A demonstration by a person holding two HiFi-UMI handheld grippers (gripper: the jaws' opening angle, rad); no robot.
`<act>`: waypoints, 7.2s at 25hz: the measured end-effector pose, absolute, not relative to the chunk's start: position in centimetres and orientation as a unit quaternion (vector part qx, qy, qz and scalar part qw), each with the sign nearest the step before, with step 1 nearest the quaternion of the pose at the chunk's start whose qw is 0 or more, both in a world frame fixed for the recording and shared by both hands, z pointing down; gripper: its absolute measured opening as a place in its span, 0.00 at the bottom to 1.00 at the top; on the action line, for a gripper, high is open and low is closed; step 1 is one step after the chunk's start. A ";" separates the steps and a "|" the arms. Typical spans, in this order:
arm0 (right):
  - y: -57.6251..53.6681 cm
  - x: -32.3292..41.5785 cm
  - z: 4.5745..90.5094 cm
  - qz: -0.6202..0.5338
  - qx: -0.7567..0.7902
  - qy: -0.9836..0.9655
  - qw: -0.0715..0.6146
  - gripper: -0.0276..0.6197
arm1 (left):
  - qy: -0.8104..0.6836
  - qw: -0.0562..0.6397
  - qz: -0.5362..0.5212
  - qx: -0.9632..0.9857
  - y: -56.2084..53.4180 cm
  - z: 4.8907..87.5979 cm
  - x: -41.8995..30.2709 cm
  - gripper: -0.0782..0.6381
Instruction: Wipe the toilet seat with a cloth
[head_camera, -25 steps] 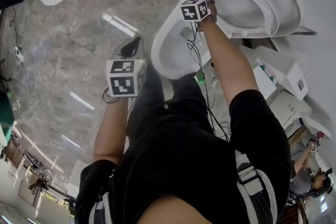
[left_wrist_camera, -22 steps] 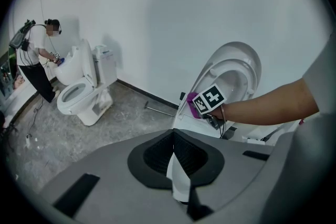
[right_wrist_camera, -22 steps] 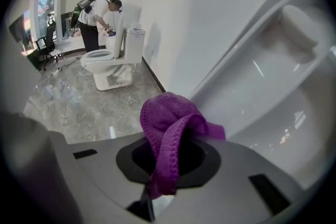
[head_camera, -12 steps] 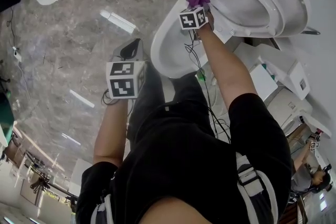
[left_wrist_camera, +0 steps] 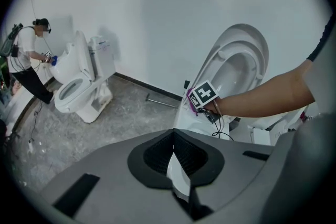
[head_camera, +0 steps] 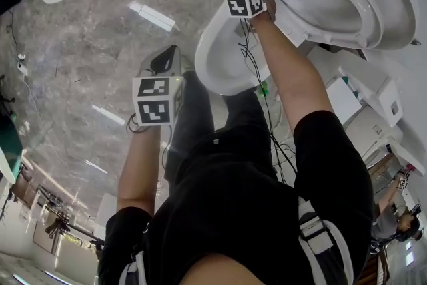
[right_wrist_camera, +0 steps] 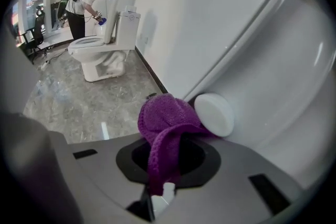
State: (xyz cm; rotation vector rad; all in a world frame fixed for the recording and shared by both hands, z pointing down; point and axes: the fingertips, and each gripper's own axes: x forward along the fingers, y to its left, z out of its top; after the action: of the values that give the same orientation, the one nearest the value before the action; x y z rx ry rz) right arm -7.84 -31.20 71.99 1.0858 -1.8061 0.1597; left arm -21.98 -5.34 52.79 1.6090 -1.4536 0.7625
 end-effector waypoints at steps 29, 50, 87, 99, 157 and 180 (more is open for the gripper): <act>-28.1 2.0 77.4 0.390 0.580 -0.682 0.213 0.13 | -0.529 0.417 0.347 0.653 -3.2 58.3 -15.4 0.12; -23.4 19.1 78.3 0.337 0.592 -0.647 0.341 0.13 | -0.481 0.386 0.367 0.696 -6.2 57.0 -5.0 0.12; -22.0 27.0 62.3 0.320 0.631 -0.632 0.316 0.13 | -0.463 0.326 0.360 0.741 -6.9 45.7 4.0 0.12; -23.2 26.5 57.9 0.337 0.646 -0.625 0.280 0.13 | -0.466 0.310 0.355 0.748 -6.7 43.4 4.3 0.12; -29.2 16.5 38.2 0.172 0.658 -0.686 0.258 0.13 | -0.555 0.280 0.286 0.729 -6.2 33.8 -6.1 0.12; -22.3 11.0 33.9 0.161 0.605 -0.757 0.186 0.13 | -0.513 0.231 0.264 0.783 -10.4 30.4 -7.5 0.12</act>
State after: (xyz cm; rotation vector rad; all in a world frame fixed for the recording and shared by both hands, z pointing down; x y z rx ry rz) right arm 11.02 -22.27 33.88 1.7031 -2.1334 0.4535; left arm -7.48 -10.41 30.44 2.1542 -1.4105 0.7256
